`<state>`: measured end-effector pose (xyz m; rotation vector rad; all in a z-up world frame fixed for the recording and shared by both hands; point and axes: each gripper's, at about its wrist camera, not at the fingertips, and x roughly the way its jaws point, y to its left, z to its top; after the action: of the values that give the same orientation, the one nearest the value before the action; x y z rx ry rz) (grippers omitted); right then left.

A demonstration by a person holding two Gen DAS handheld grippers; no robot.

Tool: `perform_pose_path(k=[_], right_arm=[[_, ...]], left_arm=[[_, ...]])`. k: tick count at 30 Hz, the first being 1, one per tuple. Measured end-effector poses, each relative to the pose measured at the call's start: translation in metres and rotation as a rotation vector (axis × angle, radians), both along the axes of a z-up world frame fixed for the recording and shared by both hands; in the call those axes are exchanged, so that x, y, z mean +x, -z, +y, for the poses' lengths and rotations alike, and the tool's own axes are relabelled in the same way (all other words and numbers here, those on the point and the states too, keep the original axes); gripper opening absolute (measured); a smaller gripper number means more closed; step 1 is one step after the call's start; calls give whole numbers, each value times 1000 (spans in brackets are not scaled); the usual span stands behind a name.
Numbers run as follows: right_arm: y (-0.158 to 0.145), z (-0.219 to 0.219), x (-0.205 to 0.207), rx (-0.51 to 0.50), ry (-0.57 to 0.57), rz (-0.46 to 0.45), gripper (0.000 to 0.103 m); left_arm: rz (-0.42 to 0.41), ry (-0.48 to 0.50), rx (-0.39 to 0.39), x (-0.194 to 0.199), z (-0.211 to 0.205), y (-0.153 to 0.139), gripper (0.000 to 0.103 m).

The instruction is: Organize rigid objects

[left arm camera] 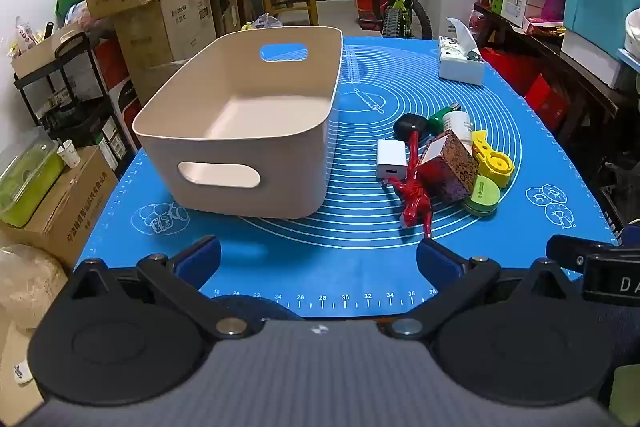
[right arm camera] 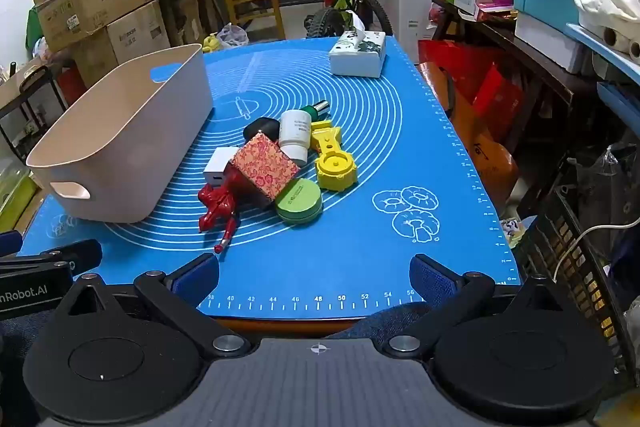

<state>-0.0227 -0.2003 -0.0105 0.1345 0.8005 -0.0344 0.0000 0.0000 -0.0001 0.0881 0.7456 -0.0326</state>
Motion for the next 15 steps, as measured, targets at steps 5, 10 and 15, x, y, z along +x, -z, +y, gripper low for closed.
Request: perform_pose_path(k=[5, 10, 15], right_arm=[[0, 1, 0, -11, 1, -1, 101], [0, 1, 1, -7, -2, 1, 101], [0, 1, 1, -7, -1, 3, 101]], left_arm=[[0, 3, 1, 0, 0, 0, 103], [3, 13, 2, -1, -3, -2, 103], [-2, 13, 0, -1, 1, 2, 103]])
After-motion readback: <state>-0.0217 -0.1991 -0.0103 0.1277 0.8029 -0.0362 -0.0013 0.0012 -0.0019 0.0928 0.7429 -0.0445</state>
